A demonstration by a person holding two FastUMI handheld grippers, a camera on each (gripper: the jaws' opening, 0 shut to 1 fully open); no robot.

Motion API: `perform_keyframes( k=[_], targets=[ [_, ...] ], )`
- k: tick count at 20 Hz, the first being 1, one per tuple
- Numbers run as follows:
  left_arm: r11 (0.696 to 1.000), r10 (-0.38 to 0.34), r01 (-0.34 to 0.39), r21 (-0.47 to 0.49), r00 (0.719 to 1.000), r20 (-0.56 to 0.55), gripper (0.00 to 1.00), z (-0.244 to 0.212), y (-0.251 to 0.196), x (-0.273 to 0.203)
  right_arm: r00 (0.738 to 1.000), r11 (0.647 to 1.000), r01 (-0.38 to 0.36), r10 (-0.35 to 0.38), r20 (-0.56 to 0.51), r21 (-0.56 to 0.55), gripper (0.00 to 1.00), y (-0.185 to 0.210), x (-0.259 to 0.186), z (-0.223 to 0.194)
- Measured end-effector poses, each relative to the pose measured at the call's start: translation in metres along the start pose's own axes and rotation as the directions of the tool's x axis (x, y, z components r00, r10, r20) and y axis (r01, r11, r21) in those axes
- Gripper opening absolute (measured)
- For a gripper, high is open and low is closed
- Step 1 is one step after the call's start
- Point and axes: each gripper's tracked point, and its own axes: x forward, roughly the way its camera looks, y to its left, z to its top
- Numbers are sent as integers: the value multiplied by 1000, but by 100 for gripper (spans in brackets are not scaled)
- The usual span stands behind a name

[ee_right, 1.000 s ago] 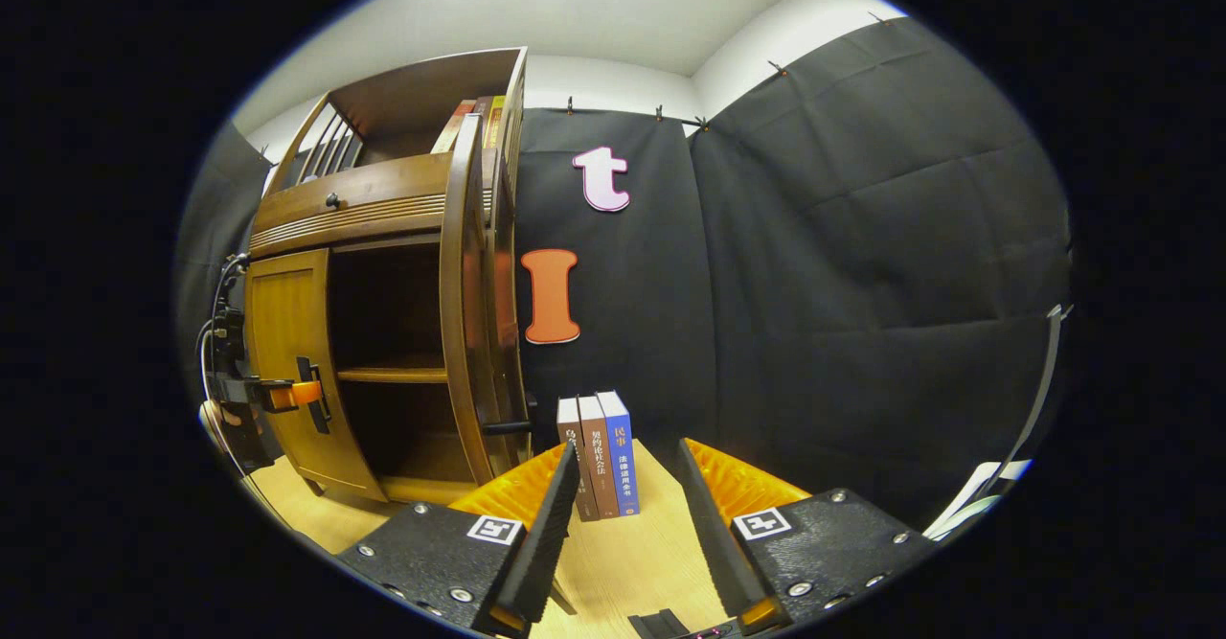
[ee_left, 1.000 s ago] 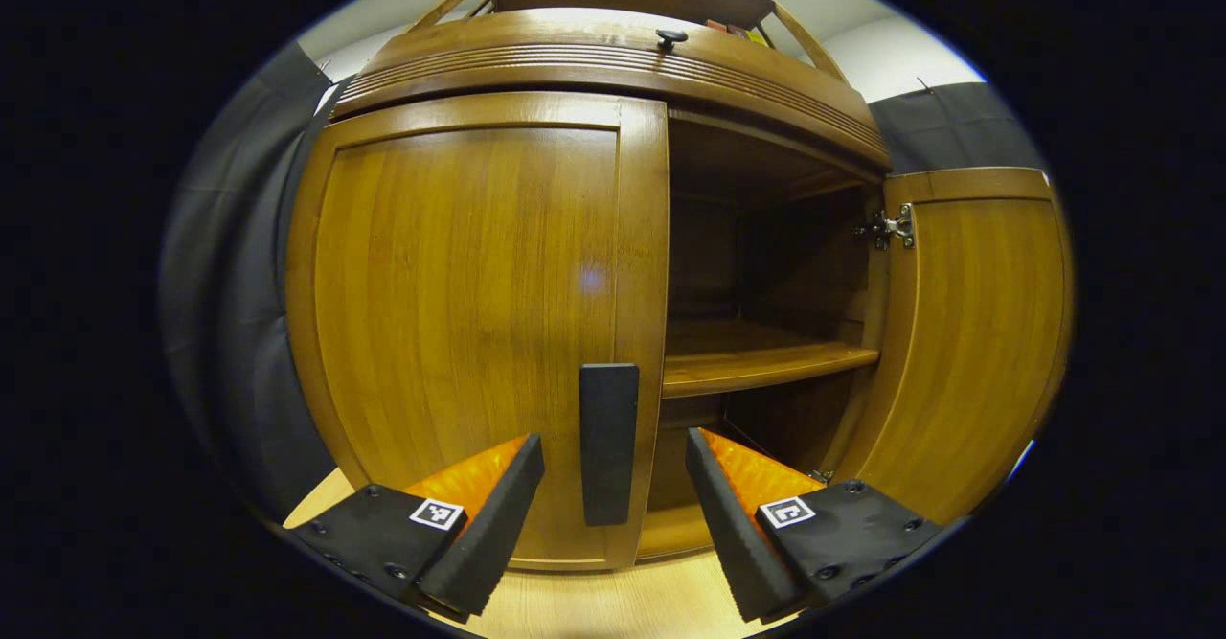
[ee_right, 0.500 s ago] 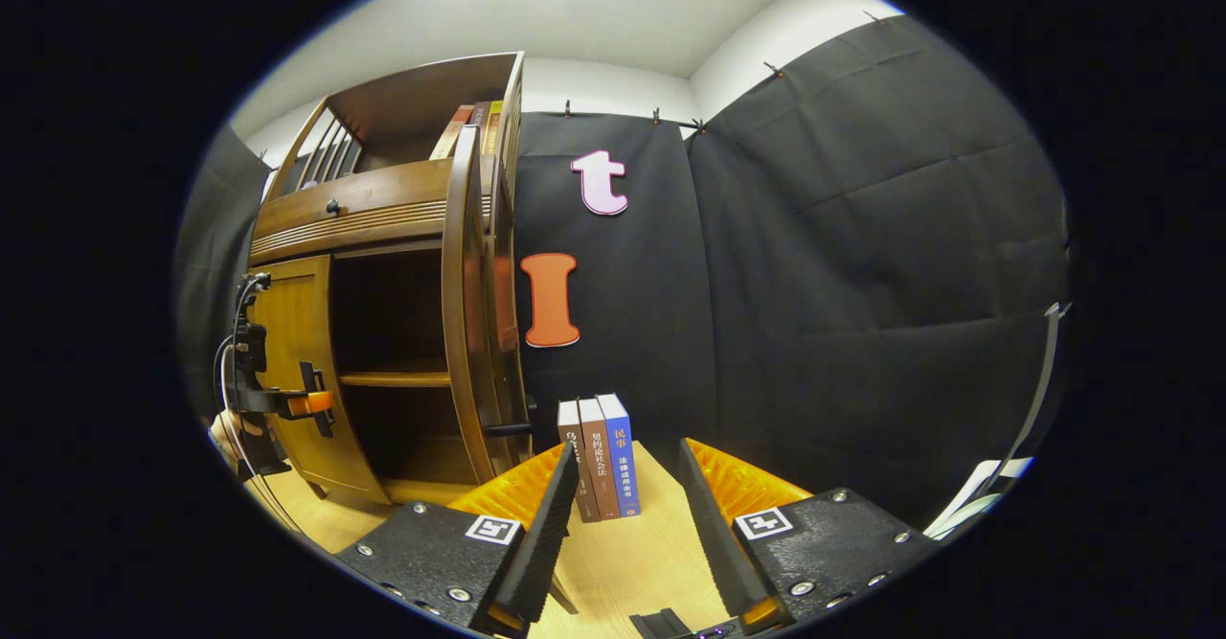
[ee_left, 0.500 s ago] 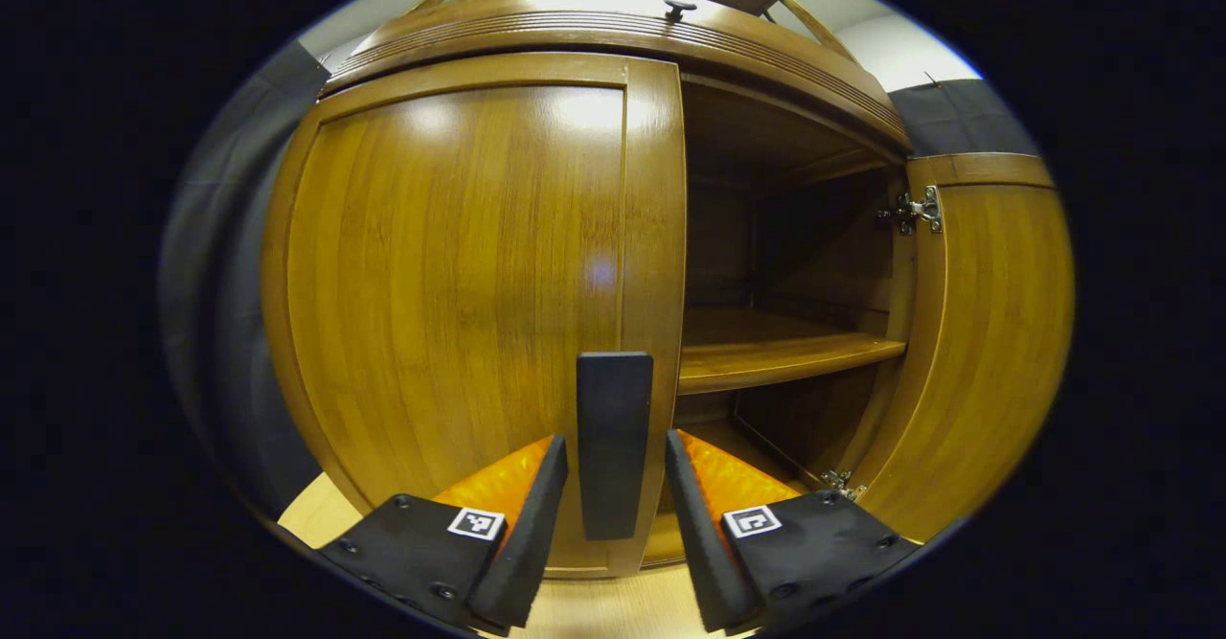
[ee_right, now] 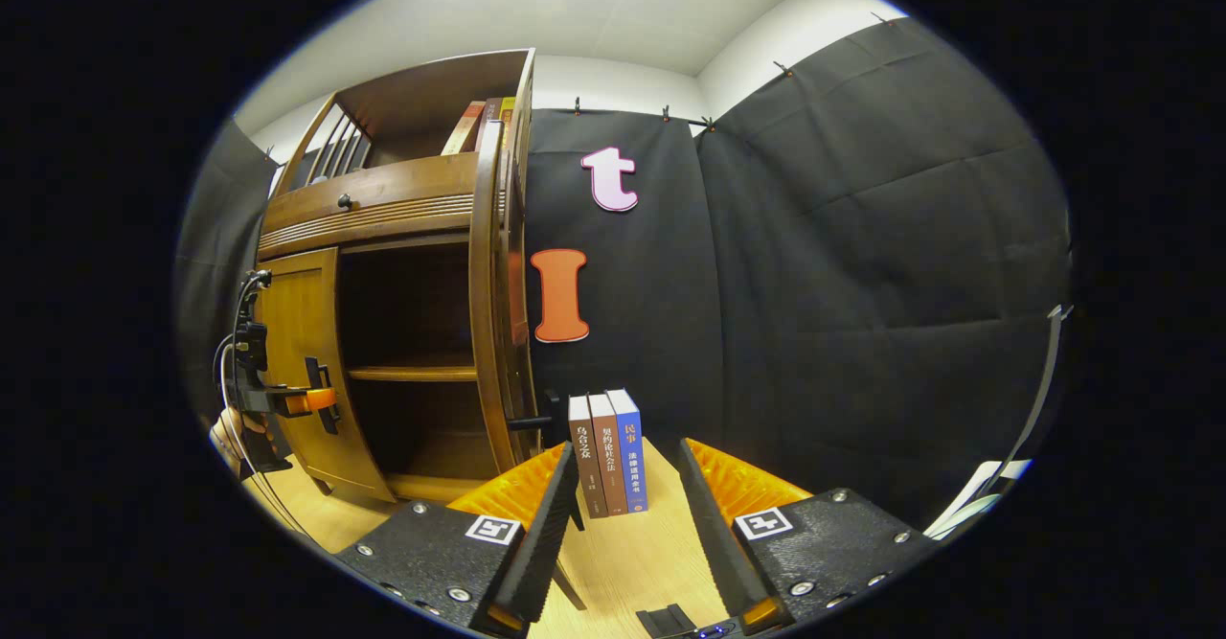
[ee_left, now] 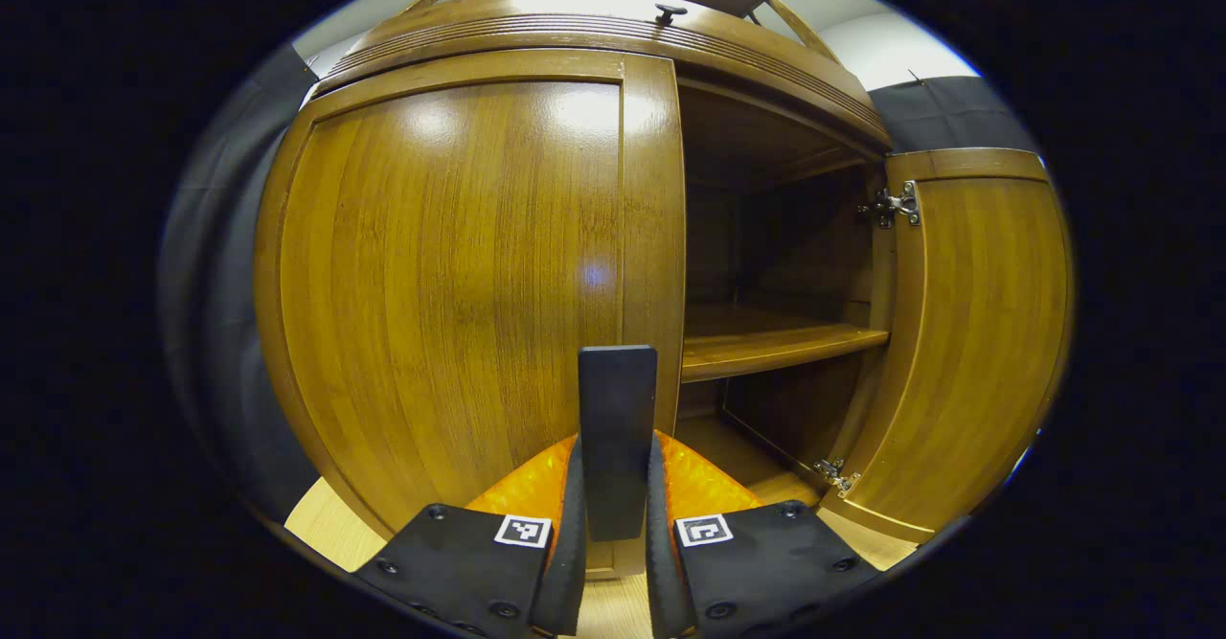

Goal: Open the right door of the double-door shoe cabinet with the right hand, and open the left door with the left hand.

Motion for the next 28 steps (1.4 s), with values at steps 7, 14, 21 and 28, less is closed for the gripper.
perform_keyframes(
  k=[7,14,21,28],
  targets=[
    [997,-68,68,-41,998,0,34,-1,0,-45,1000,1000,-29,29,5,-1,67,20,-8,8],
    [993,-110,110,-46,994,-5,34,-5,11,-96,998,998,-65,65,4,19,67,45,-12,15],
    [993,-110,110,-46,994,-8,34,-5,35,-148,995,995,-101,101,13,22,78,69,-18,20],
    [999,-47,46,-17,999,-13,33,-6,67,-191,992,992,-128,127,6,12,67,86,-24,21]
  ],
)
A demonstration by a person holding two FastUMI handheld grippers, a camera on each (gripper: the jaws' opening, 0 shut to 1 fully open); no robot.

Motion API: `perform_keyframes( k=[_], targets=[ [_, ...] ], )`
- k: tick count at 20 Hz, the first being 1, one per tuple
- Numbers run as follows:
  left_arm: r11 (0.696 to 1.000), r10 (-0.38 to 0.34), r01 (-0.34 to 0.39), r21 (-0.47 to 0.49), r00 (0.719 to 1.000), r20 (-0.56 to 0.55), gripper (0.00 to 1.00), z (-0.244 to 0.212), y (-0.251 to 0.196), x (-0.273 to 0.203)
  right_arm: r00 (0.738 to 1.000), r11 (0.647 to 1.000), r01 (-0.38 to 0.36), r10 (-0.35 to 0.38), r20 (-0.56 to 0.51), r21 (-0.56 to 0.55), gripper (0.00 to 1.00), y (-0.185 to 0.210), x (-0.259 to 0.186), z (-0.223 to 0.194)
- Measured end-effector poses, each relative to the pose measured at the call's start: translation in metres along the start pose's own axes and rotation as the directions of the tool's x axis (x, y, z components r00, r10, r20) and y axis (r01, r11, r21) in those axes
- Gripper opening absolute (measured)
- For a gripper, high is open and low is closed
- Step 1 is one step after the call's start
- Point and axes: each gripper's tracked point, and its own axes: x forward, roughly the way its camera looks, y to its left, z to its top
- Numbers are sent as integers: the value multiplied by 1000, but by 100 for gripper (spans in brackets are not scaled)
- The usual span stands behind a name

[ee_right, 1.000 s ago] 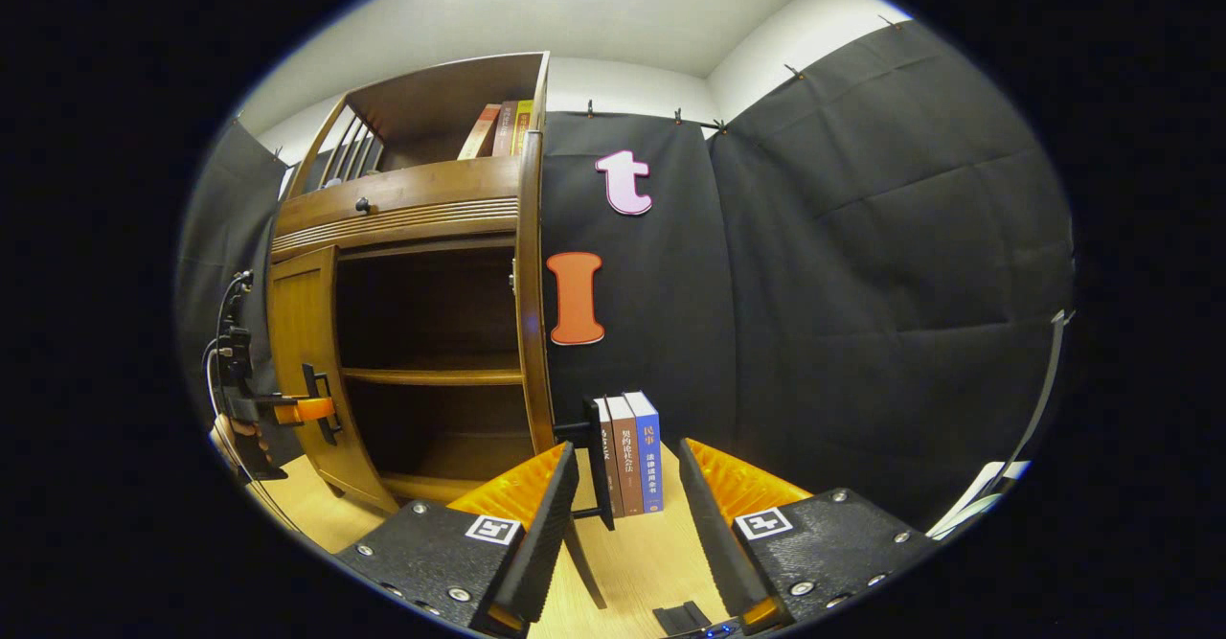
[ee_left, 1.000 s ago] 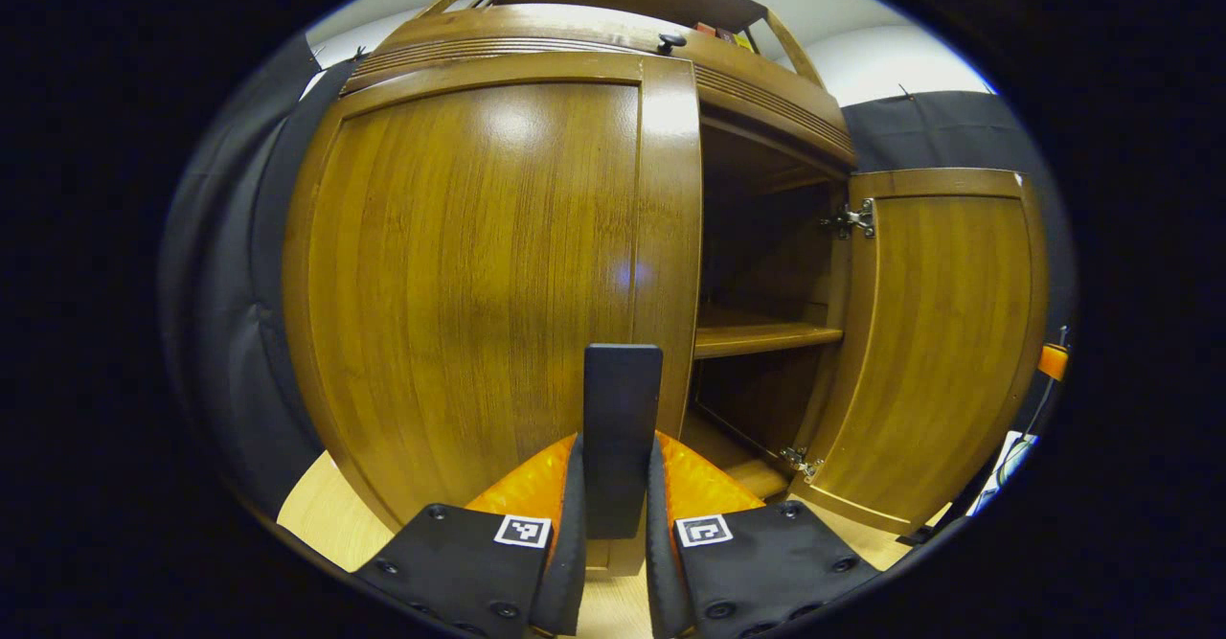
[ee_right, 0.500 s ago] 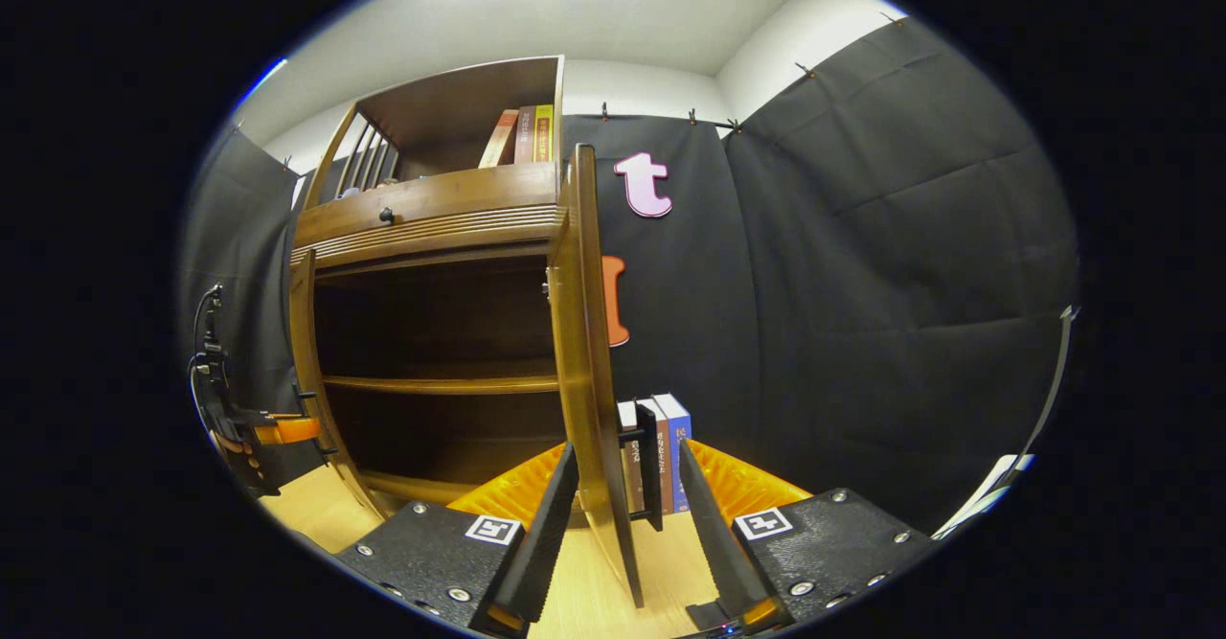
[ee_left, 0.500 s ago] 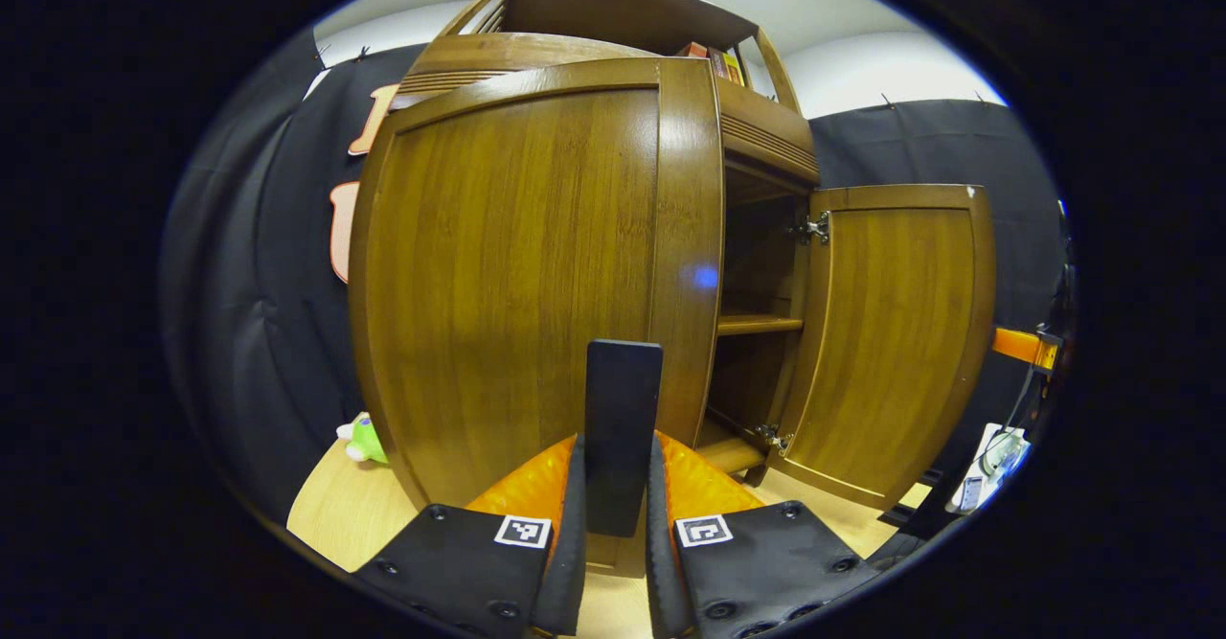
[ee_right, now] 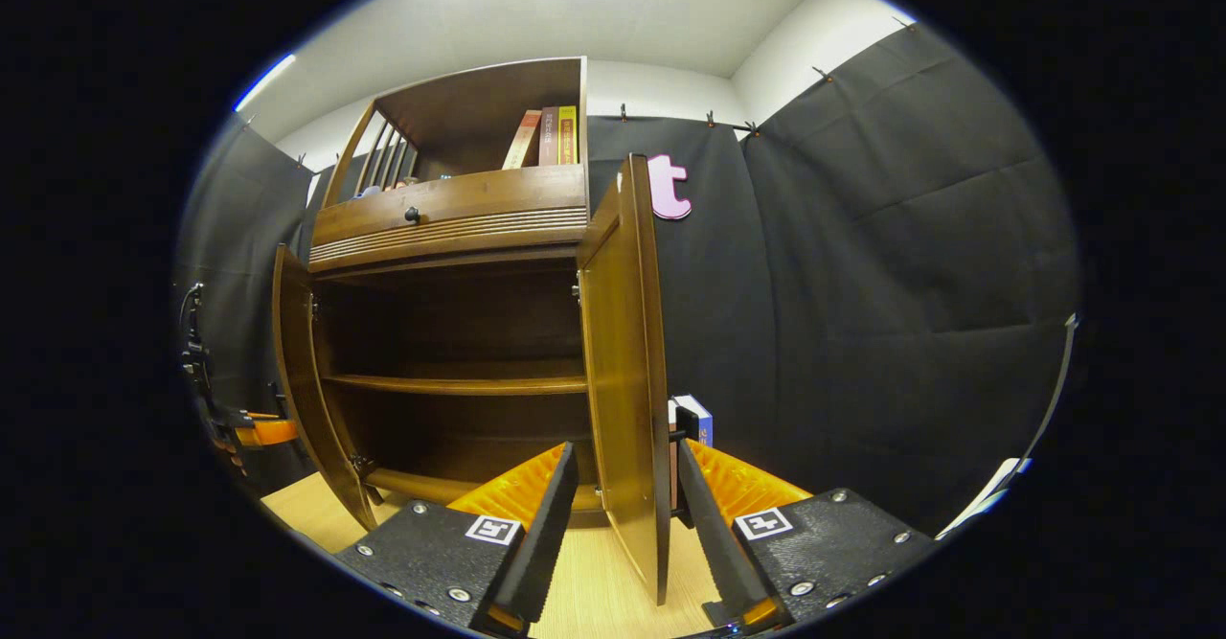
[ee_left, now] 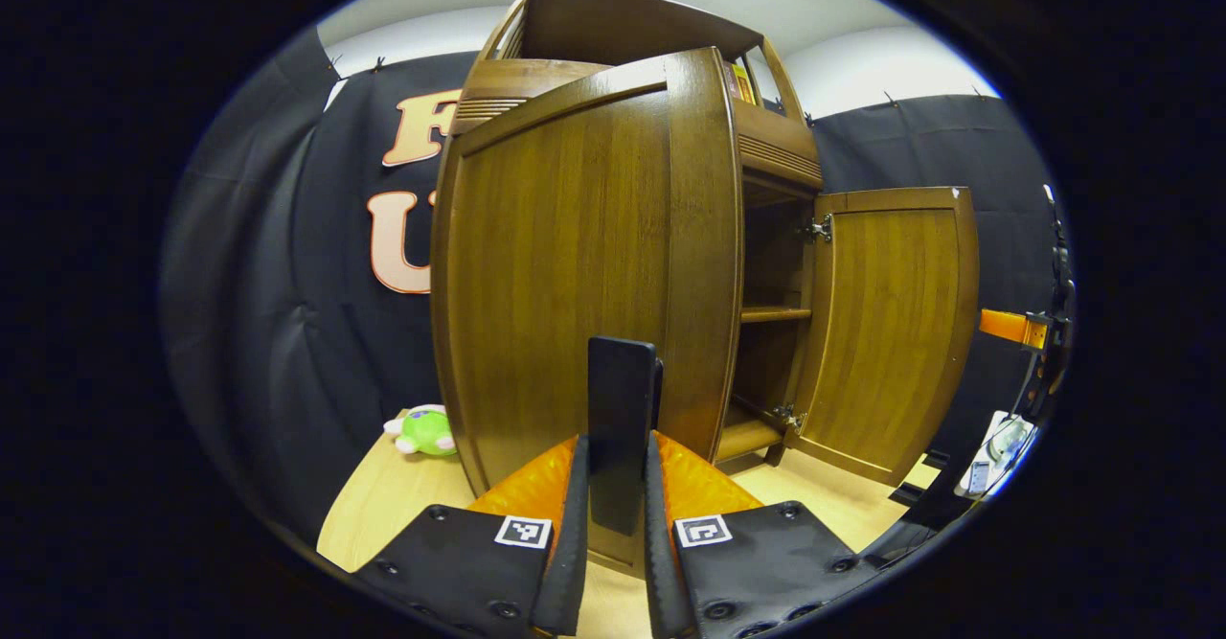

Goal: Open the right door of the double-door shoe cabinet with the right hand, and open the left door with the left hand.

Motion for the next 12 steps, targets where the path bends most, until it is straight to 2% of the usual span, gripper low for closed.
perform_keyframes(
  k=[2,4,5,6,8,12],
  targets=[
    [1000,19,-19,12,1000,1,33,0,9,-9,1000,1000,-6,6,1,2,67,5,-1,1],
    [999,34,-34,11,999,-1,27,-1,16,-19,1000,1000,-14,14,-1,0,67,11,0,2],
    [999,39,-39,10,999,4,24,0,20,-23,1000,1000,-18,18,-1,-3,78,15,2,2],
    [999,51,-51,10,999,5,25,-1,26,-25,1000,1000,-22,22,-1,-8,78,18,1,2],
    [997,80,-80,14,997,7,20,-1,36,-31,1000,999,-31,31,0,-11,78,24,0,4],
    [995,99,-99,-9,995,7,18,-3,59,-48,999,999,-48,48,1,-1,78,38,1,6]
  ],
)
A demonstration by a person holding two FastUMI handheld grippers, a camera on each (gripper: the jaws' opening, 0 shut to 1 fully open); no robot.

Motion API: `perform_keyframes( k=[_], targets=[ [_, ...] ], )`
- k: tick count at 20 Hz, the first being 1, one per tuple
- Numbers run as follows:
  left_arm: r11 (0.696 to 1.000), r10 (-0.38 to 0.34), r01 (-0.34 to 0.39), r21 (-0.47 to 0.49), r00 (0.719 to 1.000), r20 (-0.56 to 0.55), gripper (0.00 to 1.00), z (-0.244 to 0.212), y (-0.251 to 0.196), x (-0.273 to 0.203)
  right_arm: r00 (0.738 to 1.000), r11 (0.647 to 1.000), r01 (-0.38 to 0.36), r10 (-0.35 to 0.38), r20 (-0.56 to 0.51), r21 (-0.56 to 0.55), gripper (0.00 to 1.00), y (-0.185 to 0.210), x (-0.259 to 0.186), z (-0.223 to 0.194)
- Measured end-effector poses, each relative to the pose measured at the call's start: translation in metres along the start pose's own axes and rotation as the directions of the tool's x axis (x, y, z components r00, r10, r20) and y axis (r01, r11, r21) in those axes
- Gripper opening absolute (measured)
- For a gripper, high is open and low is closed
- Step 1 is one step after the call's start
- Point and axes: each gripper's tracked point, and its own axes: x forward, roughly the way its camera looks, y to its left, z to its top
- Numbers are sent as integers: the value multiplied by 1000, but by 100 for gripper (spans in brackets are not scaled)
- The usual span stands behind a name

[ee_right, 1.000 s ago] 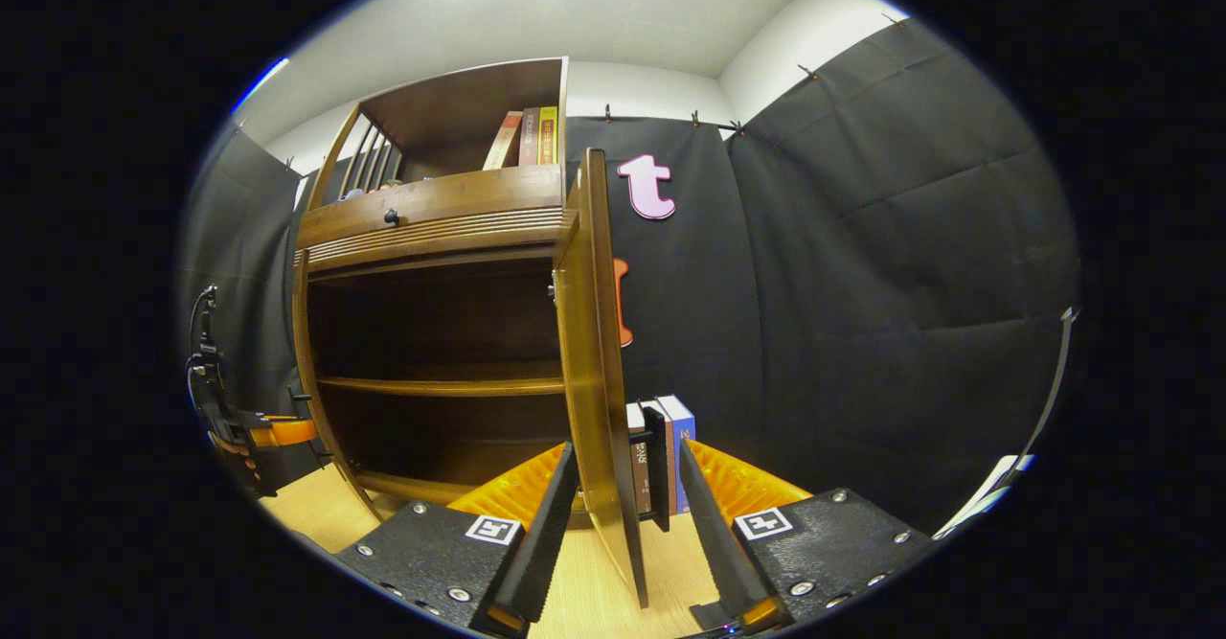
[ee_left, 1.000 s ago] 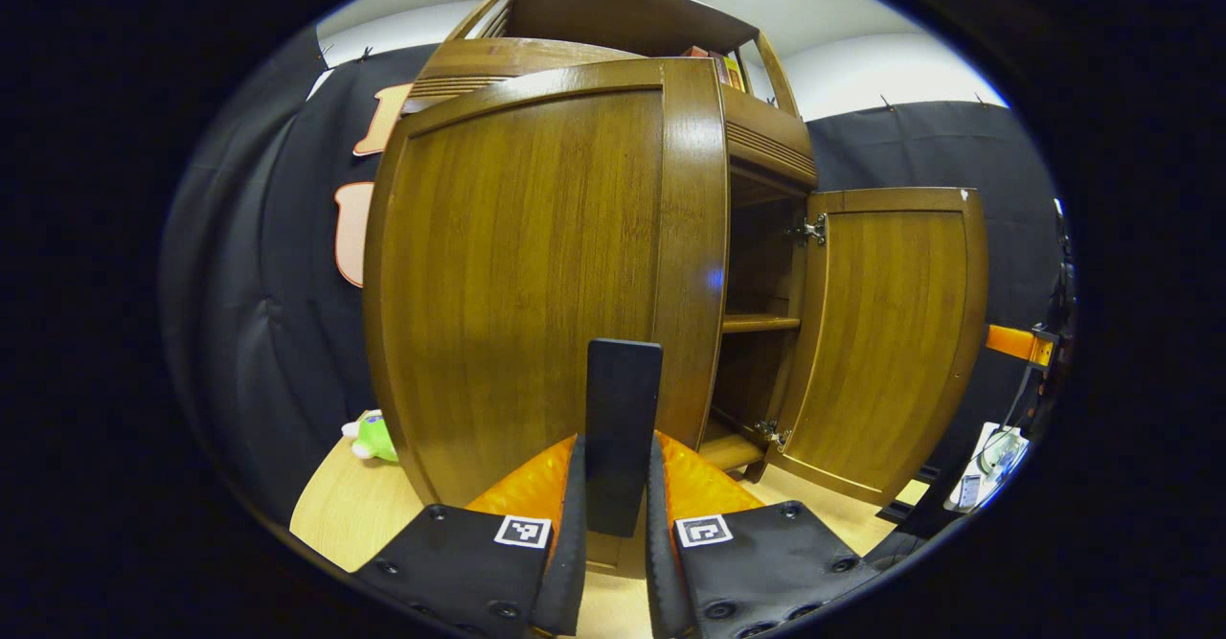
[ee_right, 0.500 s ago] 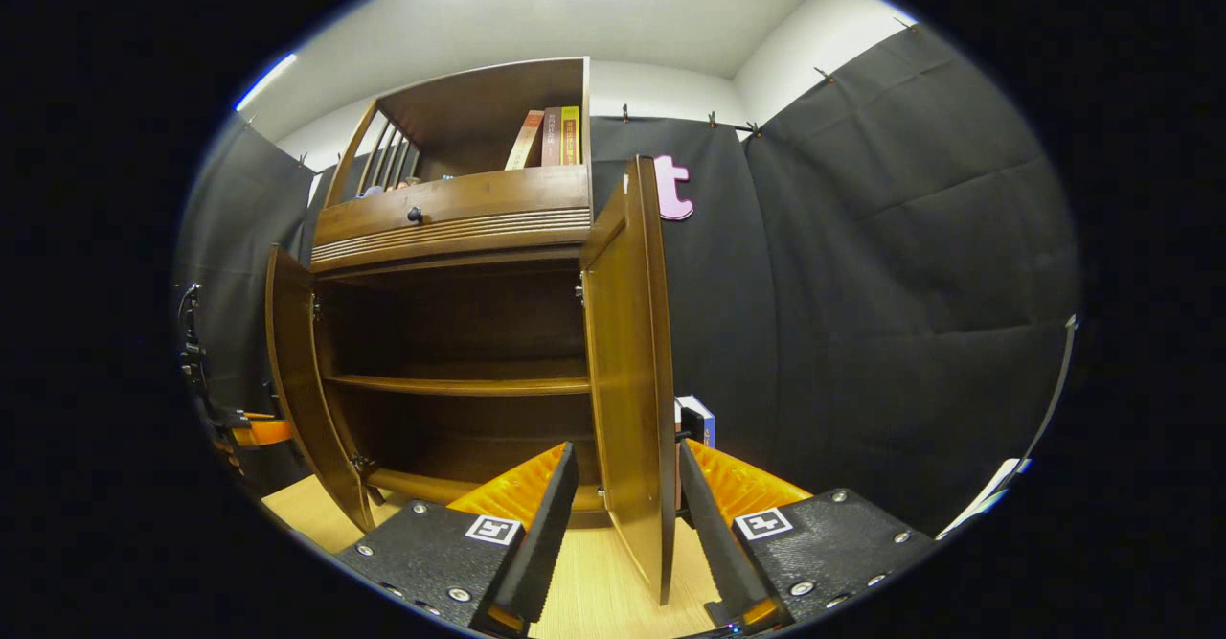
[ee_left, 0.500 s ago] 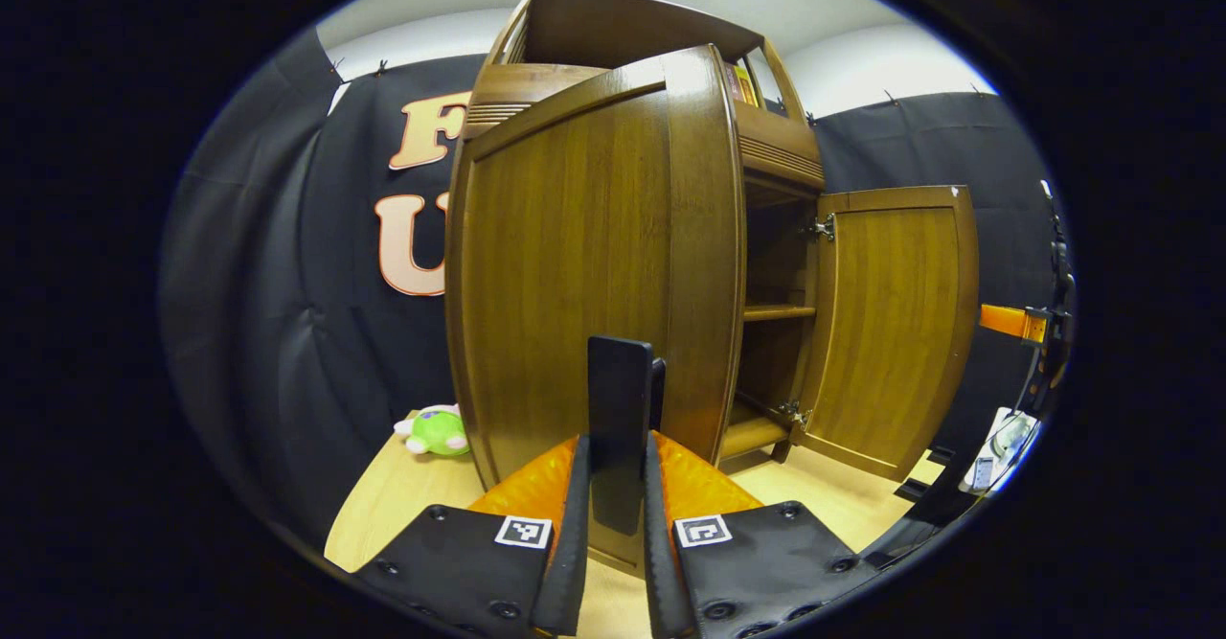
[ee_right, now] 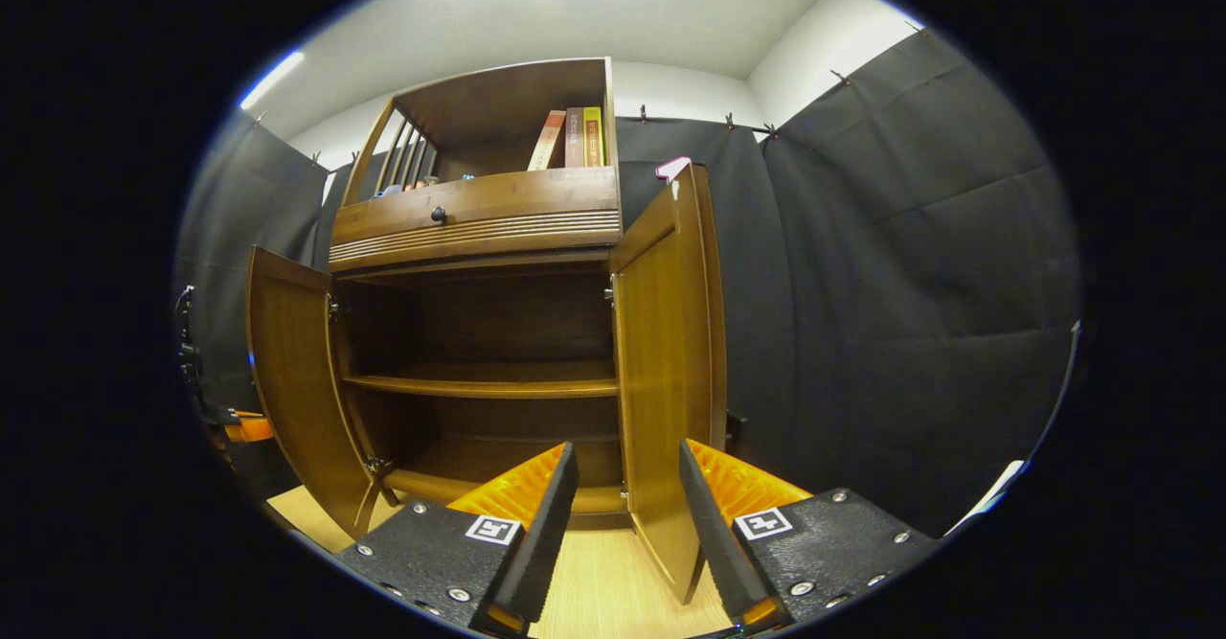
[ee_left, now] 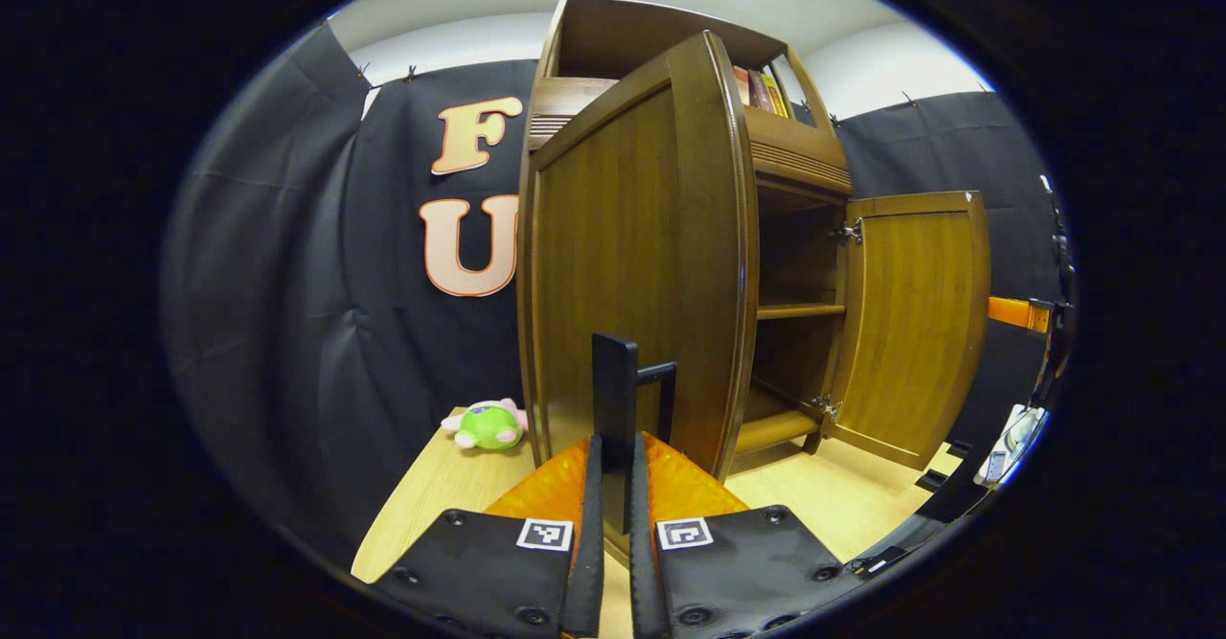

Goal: Open the right door of the double-door shoe cabinet with the right hand, and open the left door with the left hand.

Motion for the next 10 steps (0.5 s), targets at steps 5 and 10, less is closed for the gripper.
perform_keyframes(
  k=[5,10],
  targets=[
    [1000,24,-24,14,1000,1,14,-1,22,-7,1000,1000,-18,18,-2,6,78,15,-3,1],
    [999,40,-40,7,999,-1,14,-3,39,-13,999,999,-37,37,-1,-1,78,32,-4,3]
  ],
)
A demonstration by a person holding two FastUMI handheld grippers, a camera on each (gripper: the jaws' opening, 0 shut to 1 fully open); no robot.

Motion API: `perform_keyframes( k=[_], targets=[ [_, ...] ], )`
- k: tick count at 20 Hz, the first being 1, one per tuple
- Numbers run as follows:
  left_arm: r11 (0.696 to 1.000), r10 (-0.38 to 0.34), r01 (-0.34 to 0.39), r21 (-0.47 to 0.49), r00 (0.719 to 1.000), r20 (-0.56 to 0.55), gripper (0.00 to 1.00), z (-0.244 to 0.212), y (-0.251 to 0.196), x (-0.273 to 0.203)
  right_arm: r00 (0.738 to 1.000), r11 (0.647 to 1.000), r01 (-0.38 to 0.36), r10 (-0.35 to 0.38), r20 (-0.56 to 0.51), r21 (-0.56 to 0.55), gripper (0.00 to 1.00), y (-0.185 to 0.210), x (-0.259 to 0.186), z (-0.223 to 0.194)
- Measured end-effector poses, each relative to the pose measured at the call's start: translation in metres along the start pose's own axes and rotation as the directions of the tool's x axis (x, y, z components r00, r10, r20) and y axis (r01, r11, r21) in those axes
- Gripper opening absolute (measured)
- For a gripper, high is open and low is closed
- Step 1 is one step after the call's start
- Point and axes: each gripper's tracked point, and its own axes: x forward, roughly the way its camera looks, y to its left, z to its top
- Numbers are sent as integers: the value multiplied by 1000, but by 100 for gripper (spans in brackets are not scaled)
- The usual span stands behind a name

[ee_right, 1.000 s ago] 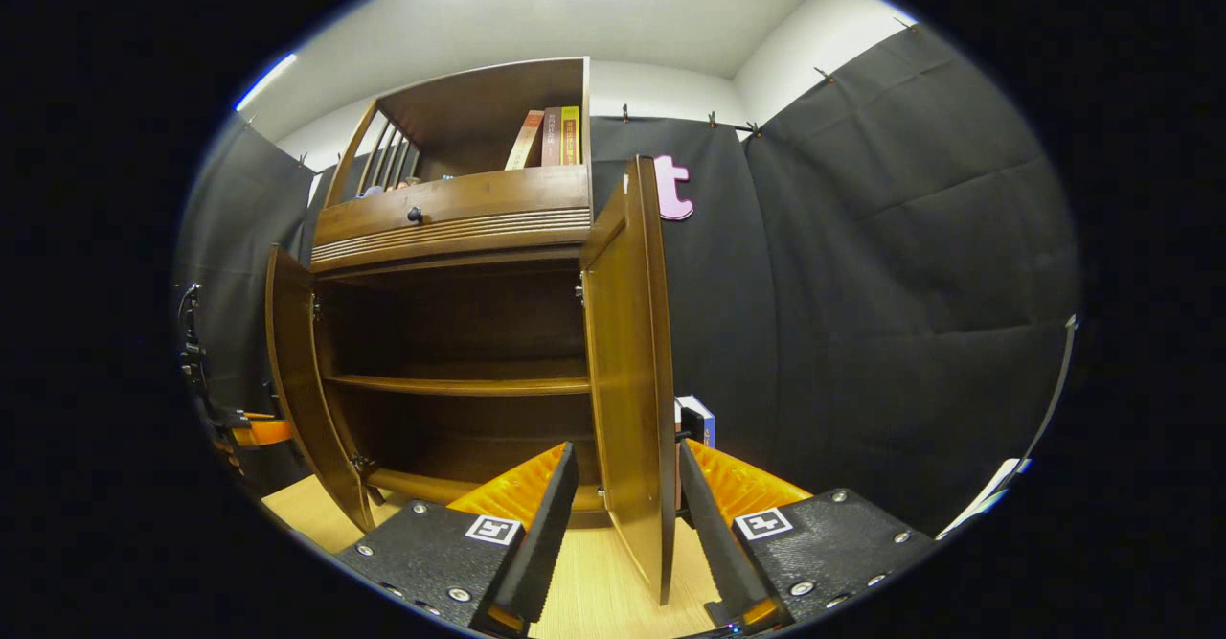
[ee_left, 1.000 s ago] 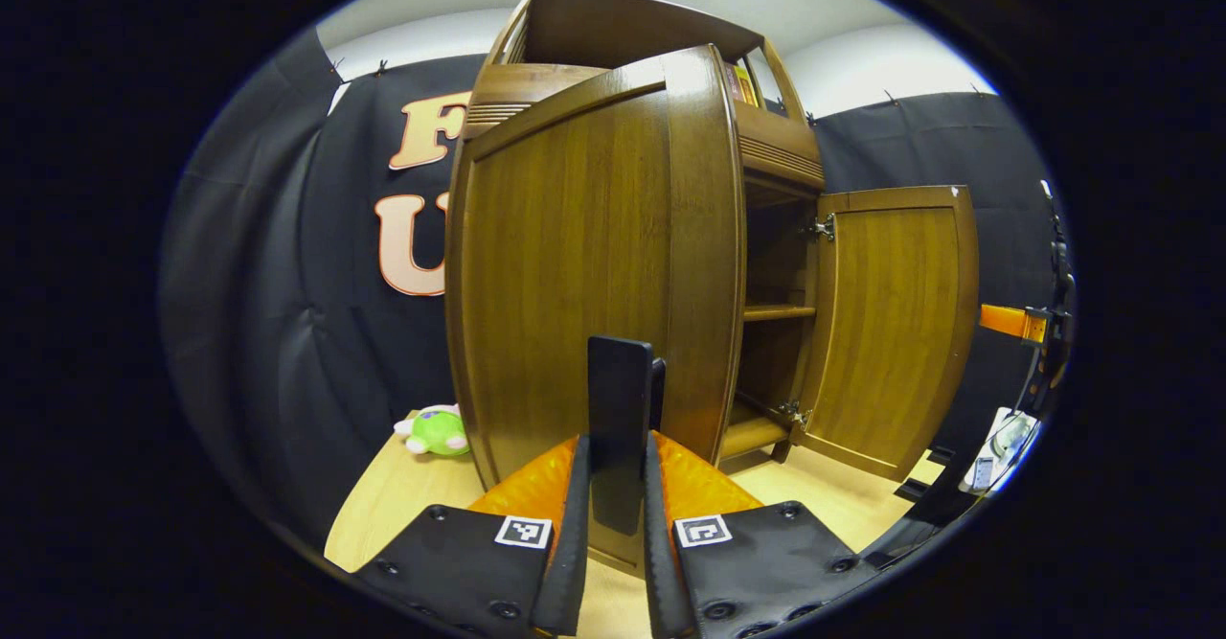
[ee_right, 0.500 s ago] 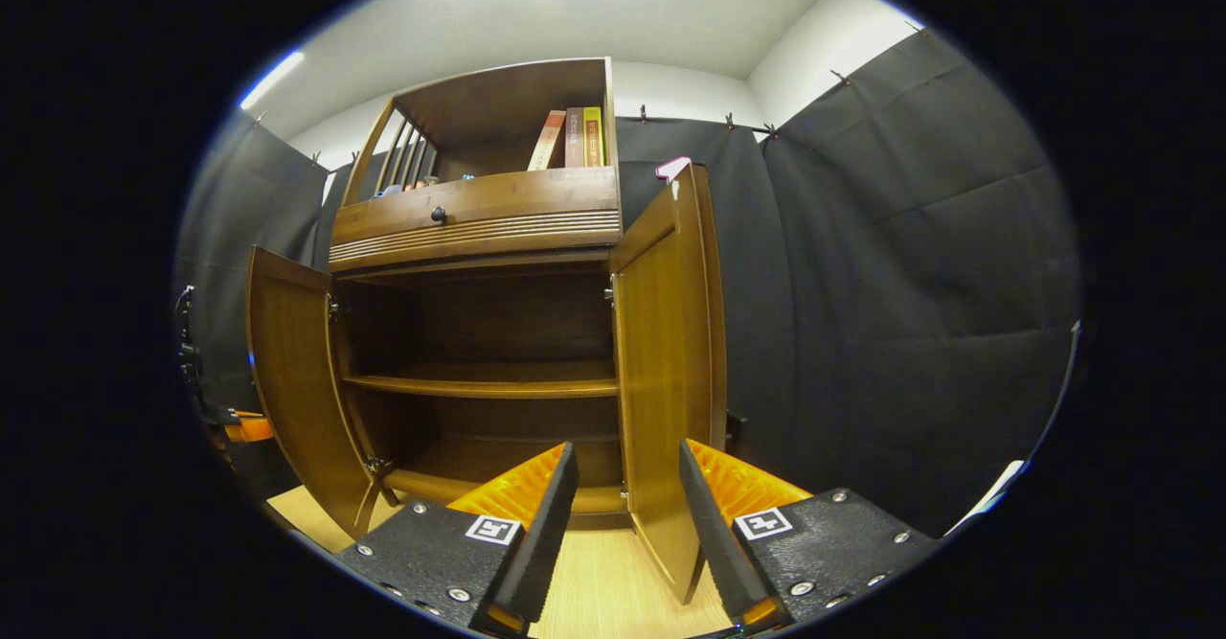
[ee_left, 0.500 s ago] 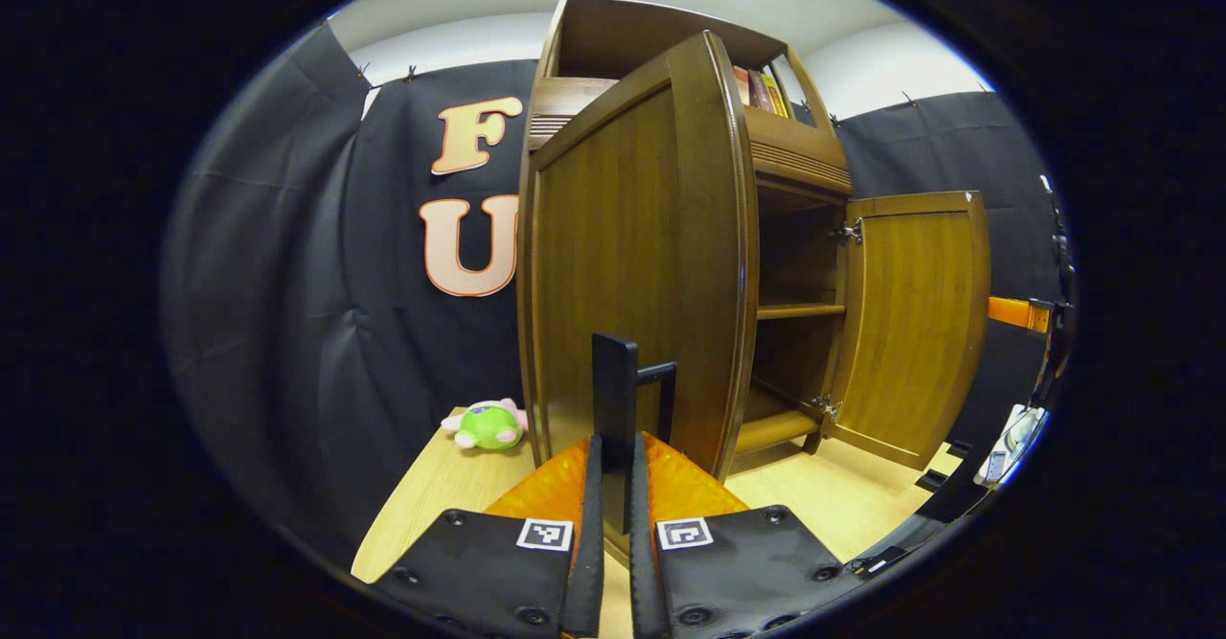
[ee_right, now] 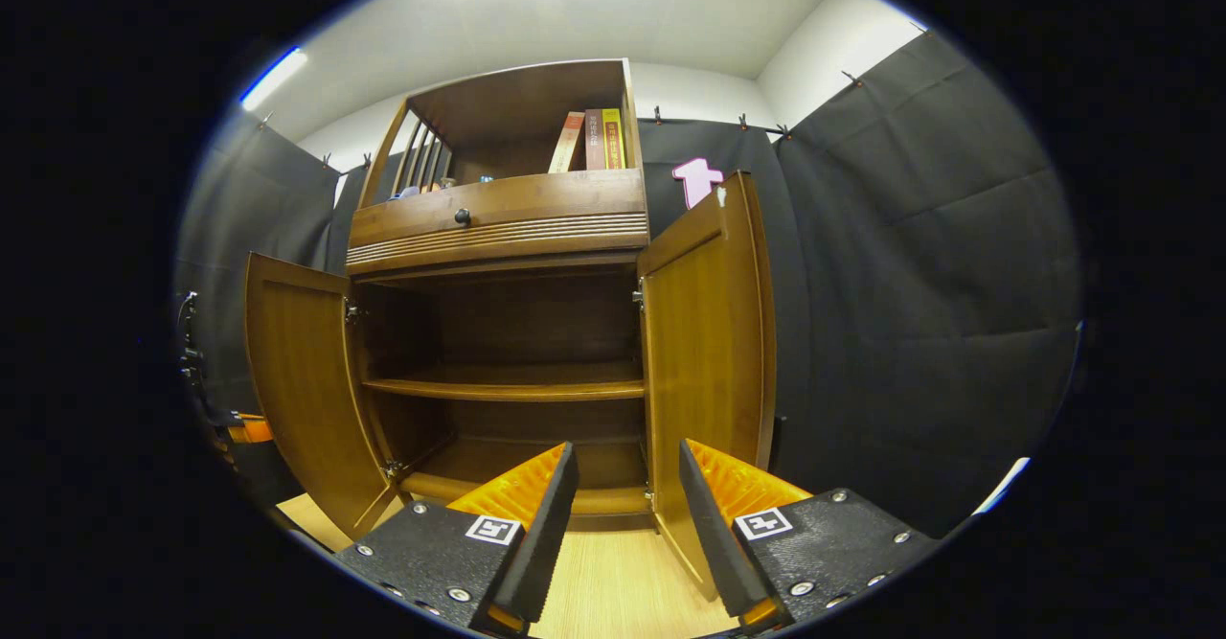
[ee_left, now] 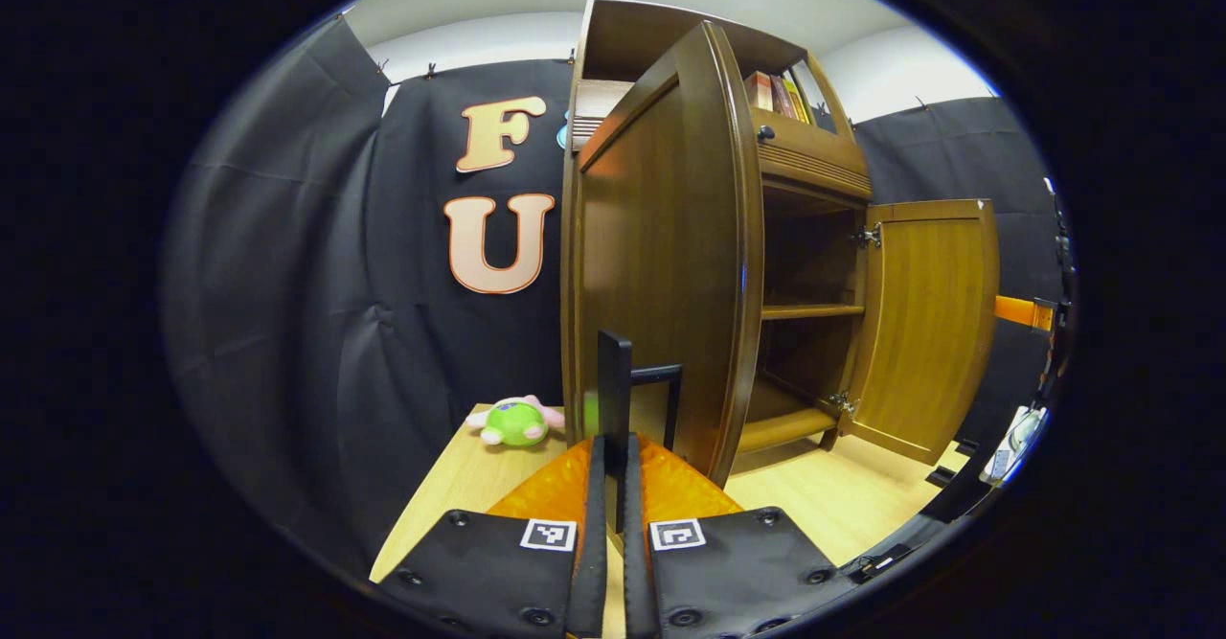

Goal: Open the right door of the double-door shoe cabinet with the right hand, and open the left door with the left hand.

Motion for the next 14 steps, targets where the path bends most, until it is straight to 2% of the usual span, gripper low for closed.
perform_keyframes(
  k=[1,2,3,8,9,10,12,14],
  targets=[
    [1000,4,-4,-2,1000,-4,14,-2,4,0,1000,1000,-5,5,-1,0,78,4,-1,-1],
    [1000,9,-9,-6,1000,-7,14,-3,8,0,1000,1000,-8,8,-4,1,67,7,1,-2],
    [1000,15,-15,-11,1000,-3,14,-1,14,-1,1000,1000,-11,11,-5,3,78,10,2,-1],
    [996,81,-80,-26,997,13,14,-2,53,0,1000,1000,-20,20,-3,12,78,21,10,-4],
    [995,89,-89,-34,996,14,7,-2,61,-1,1000,1000,-22,22,-4,14,78,23,11,-4],
    [995,83,-82,-47,996,16,9,-1,64,-3,1000,1000,-23,23,-6,13,78,26,11,-5],
    [995,62,-61,-76,998,19,8,-1,64,-3,1000,1000,-24,24,-8,9,78,31,9,-1],
    [997,58,-56,-60,998,18,8,-2,67,-3,999,999,-31,31,-9,6,78,38,10,-1]
  ],
)
